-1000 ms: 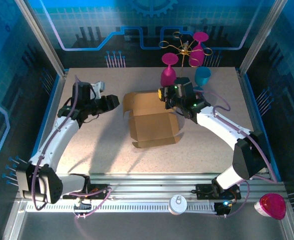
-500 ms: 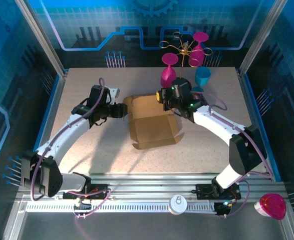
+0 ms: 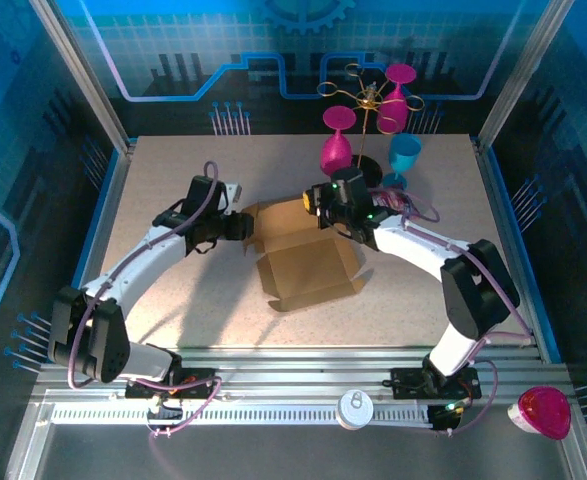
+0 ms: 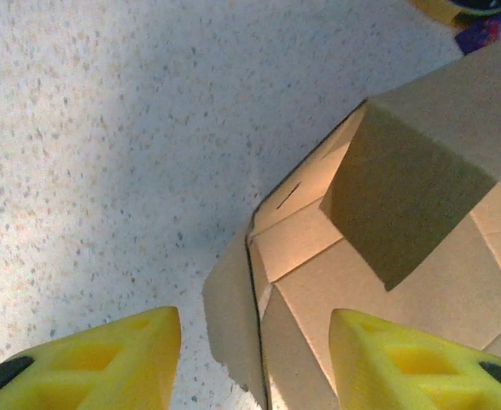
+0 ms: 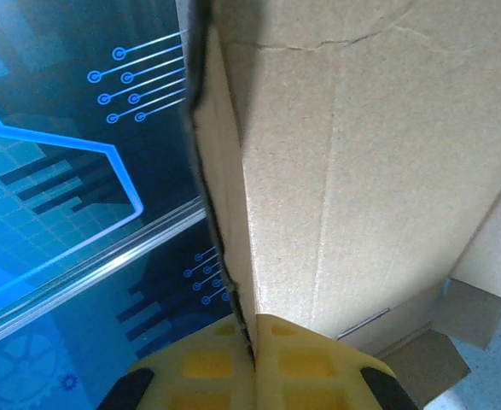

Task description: Fold the paper box

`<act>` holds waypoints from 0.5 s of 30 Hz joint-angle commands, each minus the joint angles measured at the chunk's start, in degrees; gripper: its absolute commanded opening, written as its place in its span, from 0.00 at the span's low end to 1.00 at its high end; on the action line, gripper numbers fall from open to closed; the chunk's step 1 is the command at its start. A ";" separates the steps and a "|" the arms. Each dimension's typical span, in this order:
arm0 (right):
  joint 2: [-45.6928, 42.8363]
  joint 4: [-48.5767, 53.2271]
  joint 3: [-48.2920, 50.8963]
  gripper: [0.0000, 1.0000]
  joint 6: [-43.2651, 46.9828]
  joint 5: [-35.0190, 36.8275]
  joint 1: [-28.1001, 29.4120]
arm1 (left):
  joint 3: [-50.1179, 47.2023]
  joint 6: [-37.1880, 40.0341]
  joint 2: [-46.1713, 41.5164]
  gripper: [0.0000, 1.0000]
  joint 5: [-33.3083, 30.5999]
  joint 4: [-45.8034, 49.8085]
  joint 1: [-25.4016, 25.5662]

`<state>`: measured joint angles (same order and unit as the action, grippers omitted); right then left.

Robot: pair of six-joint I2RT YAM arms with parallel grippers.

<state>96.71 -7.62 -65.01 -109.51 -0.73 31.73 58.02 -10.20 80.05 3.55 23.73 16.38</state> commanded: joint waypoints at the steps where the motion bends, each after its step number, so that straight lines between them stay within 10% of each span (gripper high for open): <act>1: 1.23 -4.37 1.73 0.00 1.25 -1.12 0.90 | -1.62 -1.77 0.46 0.50 -0.84 -1.39 0.54; 15: 2.39 -12.88 4.74 0.00 2.68 -2.34 1.05 | -3.60 -4.60 2.14 0.40 1.75 -3.19 0.49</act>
<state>98.02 -16.73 -60.97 -107.53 -2.09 32.25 54.68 -13.45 80.86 4.60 21.56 16.43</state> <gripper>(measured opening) 0.052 0.423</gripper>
